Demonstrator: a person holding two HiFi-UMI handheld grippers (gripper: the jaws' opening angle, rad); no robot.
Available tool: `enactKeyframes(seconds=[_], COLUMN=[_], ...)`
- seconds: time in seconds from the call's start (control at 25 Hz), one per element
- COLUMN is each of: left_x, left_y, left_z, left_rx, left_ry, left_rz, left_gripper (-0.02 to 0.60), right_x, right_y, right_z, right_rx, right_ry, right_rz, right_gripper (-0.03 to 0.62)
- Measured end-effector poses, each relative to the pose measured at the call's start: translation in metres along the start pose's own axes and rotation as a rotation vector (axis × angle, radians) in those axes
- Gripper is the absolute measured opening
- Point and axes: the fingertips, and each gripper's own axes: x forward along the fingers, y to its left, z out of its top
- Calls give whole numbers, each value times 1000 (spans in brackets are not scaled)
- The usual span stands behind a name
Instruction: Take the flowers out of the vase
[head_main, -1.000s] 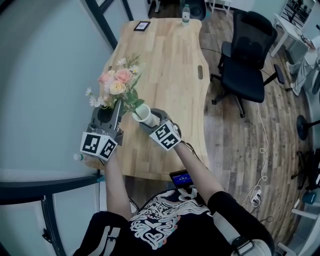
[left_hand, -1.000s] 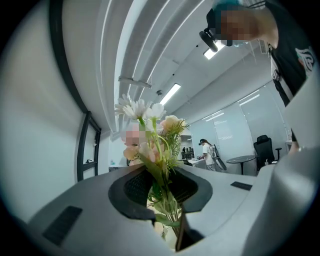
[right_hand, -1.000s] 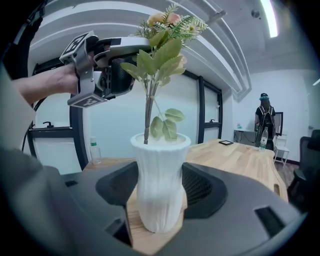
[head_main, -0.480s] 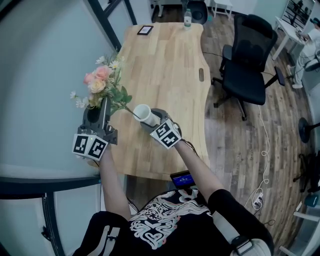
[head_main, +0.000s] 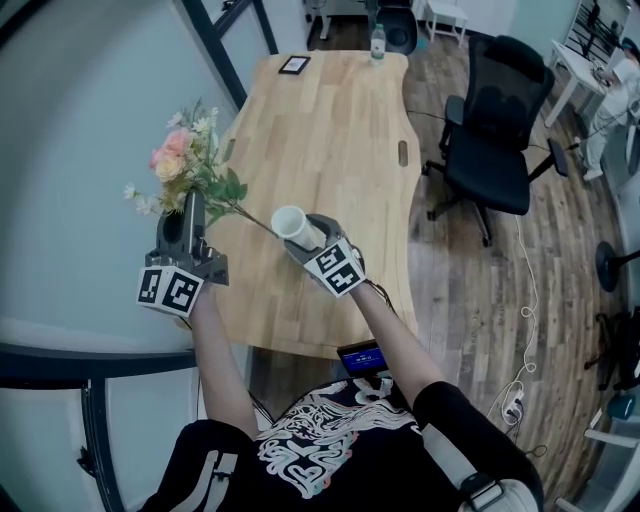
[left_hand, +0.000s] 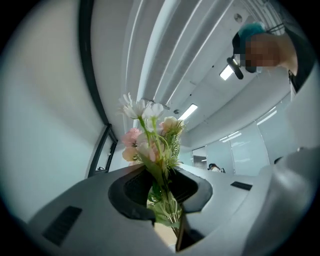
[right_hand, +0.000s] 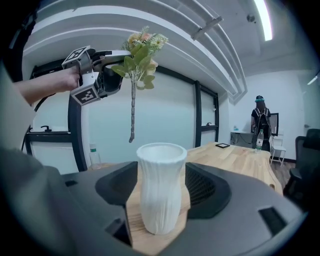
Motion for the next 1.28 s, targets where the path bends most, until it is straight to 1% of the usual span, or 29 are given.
enactKeyframes(seconds=[0.08, 0.16, 0.24, 0.32, 0.4, 0.48, 0.6, 0.68, 0.76, 0.88, 1.0, 1.04, 1.08, 1.12, 1.16, 1.2, 1.28], left_x=[-7, -13, -16, -19, -22, -26, -37, -46, -53, -62, -67, -68, -69, -70, -73, -75, -79], left_y=[7, 10, 9, 7, 5, 3, 6, 12, 16, 16, 14, 14, 15, 15, 15, 15, 16], left_z=[2, 2, 3, 3, 1, -1, -5, -11, -19, -37, -54, -60, -66, -73, -81, -88, -102], left_rx=[-34, -42, -56, -71, -79, -85, -101, -131, -154, -167, -174, -185, -199, -210, -218, -224, -237], left_ry=[-16, -20, -31, -36, -30, -25, -19, -16, -9, 17, 47, 55, 62, 71, 83, 95, 116], left_rz=[19, 34, 32, 28, 26, 23, 36, 53, 67, 78, 74, 78, 84, 91, 97, 102, 108], left_gripper=[89, 89, 89, 89, 89, 89, 89, 89, 89, 89, 89, 89, 89, 89, 89, 89, 89], right_x=[-4, -10, -16, -20, -24, -31, -41, -48, -53, -60, -62, -63, -64, -65, -65, -65, -65], right_y=[2, 2, 3, 10, 16, 17, 17, 13, 8, 3, 3, 2, -1, -3, -3, -3, -3], right_z=[2, 6, 9, 9, 7, 8, 10, 13, 15, 14, 10, 9, 9, 8, 7, 5, 1], right_rx=[1, 5, 4, -18, -37, -30, -48, -65, -51, -31, -22, -27, -38, -51, -62, -68, -77], right_ry=[-9, -19, -29, -30, -31, -47, -68, -75, -92, -104, -96, -97, -100, -101, -99, -97, -91], right_rz=[-6, -10, -11, -5, -6, -19, -31, -43, -50, -50, -49, -58, -72, -84, -87, -84, -77], right_gripper=[282, 282, 282, 282, 282, 282, 282, 282, 282, 281, 281, 270, 147, 84, 38, 6, 6])
